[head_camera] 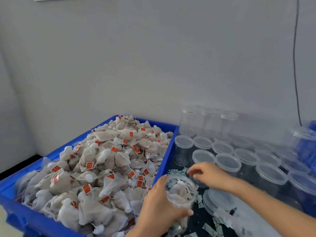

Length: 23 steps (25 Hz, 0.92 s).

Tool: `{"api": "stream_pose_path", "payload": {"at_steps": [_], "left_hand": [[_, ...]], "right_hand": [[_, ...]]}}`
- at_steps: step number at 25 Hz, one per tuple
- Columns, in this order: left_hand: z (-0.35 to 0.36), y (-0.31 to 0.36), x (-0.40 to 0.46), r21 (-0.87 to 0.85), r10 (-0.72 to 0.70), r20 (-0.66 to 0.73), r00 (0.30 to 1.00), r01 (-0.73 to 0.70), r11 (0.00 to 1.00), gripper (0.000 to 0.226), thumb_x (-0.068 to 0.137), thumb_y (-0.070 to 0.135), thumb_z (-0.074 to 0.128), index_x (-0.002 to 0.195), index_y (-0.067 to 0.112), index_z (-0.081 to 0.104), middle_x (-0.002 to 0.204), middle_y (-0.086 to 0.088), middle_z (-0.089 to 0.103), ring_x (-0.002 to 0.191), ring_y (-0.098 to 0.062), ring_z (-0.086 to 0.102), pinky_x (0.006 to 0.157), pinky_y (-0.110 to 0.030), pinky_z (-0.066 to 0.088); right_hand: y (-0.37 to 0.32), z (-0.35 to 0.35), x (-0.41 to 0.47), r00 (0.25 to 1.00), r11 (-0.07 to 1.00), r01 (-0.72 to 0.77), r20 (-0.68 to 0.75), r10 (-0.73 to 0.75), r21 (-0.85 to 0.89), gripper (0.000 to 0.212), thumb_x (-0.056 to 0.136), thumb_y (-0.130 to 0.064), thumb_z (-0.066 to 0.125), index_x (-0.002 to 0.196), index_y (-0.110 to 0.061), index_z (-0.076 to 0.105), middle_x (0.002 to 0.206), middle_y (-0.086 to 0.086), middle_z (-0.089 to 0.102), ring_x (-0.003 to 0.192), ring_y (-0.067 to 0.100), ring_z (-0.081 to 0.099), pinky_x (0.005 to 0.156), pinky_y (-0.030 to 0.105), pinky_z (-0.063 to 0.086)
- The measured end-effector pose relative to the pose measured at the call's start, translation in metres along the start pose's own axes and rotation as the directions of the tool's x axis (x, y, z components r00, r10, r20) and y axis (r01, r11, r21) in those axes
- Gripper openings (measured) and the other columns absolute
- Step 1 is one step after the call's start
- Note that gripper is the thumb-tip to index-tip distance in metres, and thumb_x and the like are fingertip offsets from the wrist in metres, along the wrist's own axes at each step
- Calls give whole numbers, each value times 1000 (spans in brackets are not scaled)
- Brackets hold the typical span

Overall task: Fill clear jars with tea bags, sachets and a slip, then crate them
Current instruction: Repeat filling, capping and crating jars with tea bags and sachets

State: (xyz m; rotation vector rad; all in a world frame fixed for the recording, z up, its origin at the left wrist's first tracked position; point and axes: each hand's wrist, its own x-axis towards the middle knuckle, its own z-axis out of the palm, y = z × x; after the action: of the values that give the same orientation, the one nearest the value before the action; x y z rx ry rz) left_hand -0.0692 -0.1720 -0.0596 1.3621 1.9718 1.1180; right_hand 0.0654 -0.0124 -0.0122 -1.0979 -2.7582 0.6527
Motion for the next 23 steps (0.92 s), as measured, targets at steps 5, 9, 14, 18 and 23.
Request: {"api": "stream_pose_path", "payload": {"at_steps": [5, 9, 14, 18, 23], "left_hand": [[-1, 3, 0, 1, -3, 4, 1000, 3, 1000, 118, 50, 57, 86, 147, 32, 23, 130, 24, 45, 121, 2, 43, 101, -14, 35], [0, 0, 1, 13, -8, -9, 1000, 8, 1000, 119, 49, 60, 83, 148, 33, 21, 137, 18, 43, 125, -2, 42, 101, -16, 34], [0, -2, -1, -4, -11, -25, 1000, 10, 1000, 129, 37, 68, 77, 148, 30, 24, 134, 19, 45, 120, -2, 44, 100, -20, 38], [0, -1, -3, 12, 20, -19, 1000, -20, 1000, 126, 43, 68, 79, 149, 29, 22, 142, 16, 42, 126, -4, 41, 102, -21, 36], [2, -2, -3, 24, 41, -32, 999, -40, 999, 125, 47, 64, 82, 150, 28, 21, 144, 15, 40, 129, -5, 40, 105, -24, 36]], "right_hand": [[36, 91, 20, 997, 959, -29, 62, 49, -280, 28, 94, -26, 46, 119, -21, 58, 121, 5, 59, 111, 24, 56, 93, 34, 47], [40, 114, 23, 996, 899, -86, -60, 67, -430, 26, 93, -22, 45, 116, -21, 59, 120, 1, 61, 109, 20, 58, 91, 35, 49], [36, 91, 8, 970, 981, -53, -245, 6, -186, 8, 88, -26, 53, 92, -24, 60, 96, -2, 68, 91, 21, 64, 73, 31, 49], [36, 61, 10, 935, 996, -52, -347, 75, 74, 13, 96, -21, 48, 105, -22, 58, 95, -2, 68, 80, 13, 59, 70, 28, 42], [10, 29, -3, 893, 932, 106, -446, 64, 346, 19, 101, -26, 40, 113, -26, 55, 115, -17, 62, 111, 3, 56, 89, 17, 41]]}}
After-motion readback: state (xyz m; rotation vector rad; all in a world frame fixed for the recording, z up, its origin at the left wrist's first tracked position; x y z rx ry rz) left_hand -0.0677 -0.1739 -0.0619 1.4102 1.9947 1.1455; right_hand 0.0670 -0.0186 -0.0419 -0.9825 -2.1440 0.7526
